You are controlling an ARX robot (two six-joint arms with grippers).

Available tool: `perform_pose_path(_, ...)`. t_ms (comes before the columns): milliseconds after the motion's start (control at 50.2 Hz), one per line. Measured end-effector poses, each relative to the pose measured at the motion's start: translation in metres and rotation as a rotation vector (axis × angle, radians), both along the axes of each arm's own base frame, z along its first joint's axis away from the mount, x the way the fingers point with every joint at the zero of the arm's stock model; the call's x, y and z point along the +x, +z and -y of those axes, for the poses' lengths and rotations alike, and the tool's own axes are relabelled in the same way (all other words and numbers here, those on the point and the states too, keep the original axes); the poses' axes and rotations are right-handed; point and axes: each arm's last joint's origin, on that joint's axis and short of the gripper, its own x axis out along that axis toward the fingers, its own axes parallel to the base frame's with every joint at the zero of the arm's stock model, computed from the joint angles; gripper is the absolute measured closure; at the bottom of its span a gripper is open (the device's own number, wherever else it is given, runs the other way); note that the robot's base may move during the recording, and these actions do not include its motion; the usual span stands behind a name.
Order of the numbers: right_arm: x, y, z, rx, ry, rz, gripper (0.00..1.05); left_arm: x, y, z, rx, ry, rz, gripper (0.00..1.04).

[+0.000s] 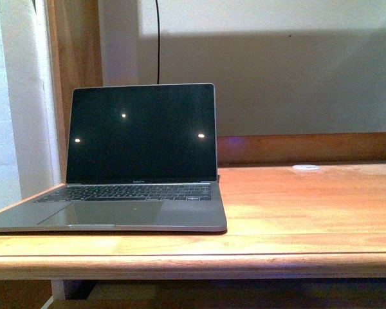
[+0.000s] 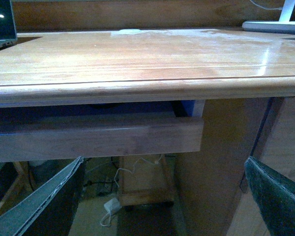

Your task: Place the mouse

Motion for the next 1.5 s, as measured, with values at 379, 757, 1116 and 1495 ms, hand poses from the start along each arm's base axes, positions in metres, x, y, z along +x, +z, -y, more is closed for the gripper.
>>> perform_pose_path(379, 0.000, 0.000, 0.000, 0.000, 0.000, 0.000, 0.07, 0.024, -0.010, 0.012, 0.333, -0.161, 0.215, 0.08)
perform_pose_path(757, 0.000, 0.000, 0.000, 0.000, 0.000, 0.000, 0.07, 0.047, -0.017, 0.002, 0.388, -0.165, 0.276, 0.08)
perform_pose_path(1116, 0.000, 0.000, 0.000, 0.000, 0.000, 0.000, 0.07, 0.092, -0.045, 0.001, 0.489, -0.281, 0.387, 0.08)
perform_pose_path(1495, 0.000, 0.000, 0.000, 0.000, 0.000, 0.000, 0.07, 0.087, -0.038, 0.028, 0.328, -0.249, 0.193, 0.08)
